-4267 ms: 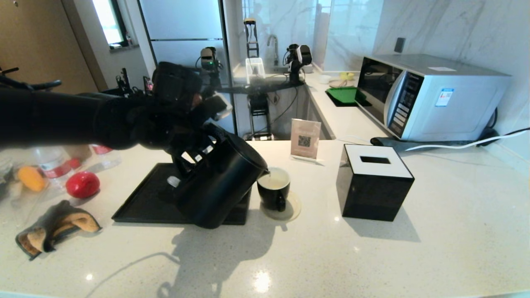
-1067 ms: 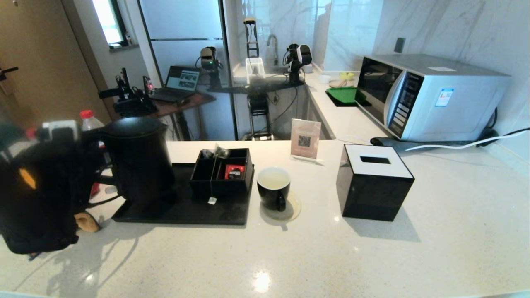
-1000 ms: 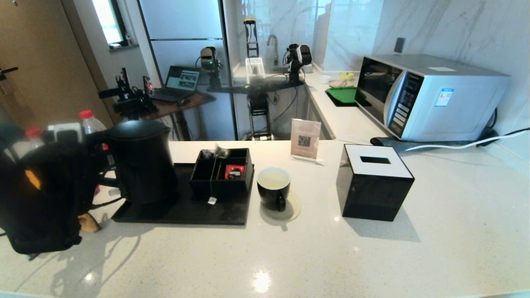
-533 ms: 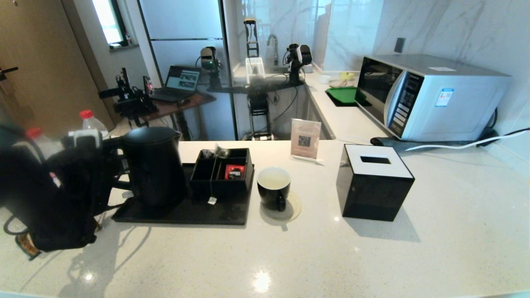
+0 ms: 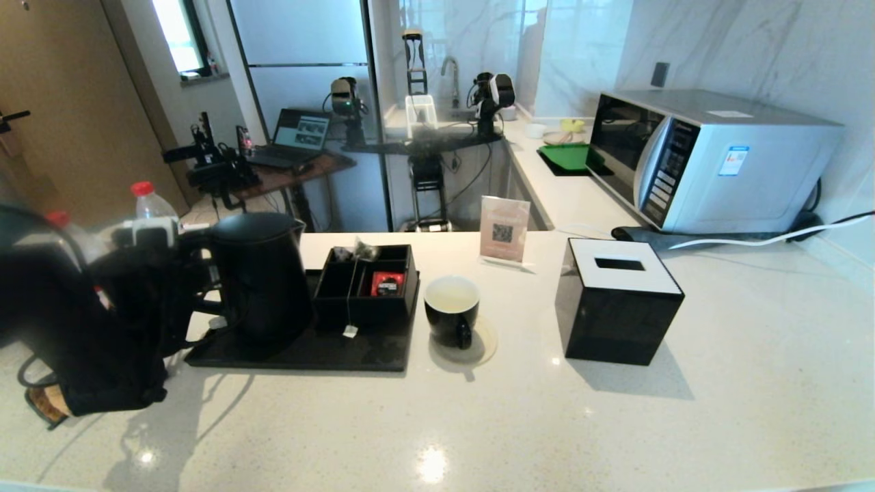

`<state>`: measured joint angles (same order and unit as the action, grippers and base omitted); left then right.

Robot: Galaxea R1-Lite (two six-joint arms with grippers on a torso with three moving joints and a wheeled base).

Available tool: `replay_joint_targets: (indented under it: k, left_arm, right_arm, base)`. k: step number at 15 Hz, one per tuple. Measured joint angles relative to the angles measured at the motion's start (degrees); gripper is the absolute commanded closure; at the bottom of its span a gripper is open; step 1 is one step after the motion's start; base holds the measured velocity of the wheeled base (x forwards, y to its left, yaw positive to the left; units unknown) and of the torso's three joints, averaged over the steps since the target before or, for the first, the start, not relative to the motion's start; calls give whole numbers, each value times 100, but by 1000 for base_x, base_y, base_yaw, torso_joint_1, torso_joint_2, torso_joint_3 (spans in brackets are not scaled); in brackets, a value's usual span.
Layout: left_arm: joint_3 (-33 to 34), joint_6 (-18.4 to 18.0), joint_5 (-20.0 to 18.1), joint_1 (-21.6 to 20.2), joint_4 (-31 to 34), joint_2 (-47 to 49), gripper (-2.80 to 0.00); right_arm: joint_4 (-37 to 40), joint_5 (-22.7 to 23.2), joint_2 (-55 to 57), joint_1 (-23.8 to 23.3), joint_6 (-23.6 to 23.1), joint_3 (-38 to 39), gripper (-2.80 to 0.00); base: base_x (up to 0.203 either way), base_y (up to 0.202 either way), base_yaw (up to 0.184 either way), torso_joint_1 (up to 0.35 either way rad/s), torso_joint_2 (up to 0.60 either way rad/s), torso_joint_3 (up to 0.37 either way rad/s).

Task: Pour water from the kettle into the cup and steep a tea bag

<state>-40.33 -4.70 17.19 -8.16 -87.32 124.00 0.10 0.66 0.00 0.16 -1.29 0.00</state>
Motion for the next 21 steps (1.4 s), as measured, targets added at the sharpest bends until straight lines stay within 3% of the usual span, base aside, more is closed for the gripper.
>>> replay_joint_targets:
  k: [4,19,20,21]
  left_arm:
    - [128,264,30,65,0,11,0]
    - [194,316,28,-160,-9,157,0]
    - [190,319,26,-160,-13,171,-280]
    - [190,319,20,-160,-17,182,-280]
  right_arm:
    - [-1,2,0,0,2,0,0]
    - [0,2,0,0,0,0,0]
    - [0,2,0,0,0,0,0]
    - [0,1,0,0,0,0,0]
  base:
    - [0,0,0,0,0,0]
    - [0,0,0,0,0,0]
    - [0,0,0,0,0,0]
    - [0,0,0,0,0,0]
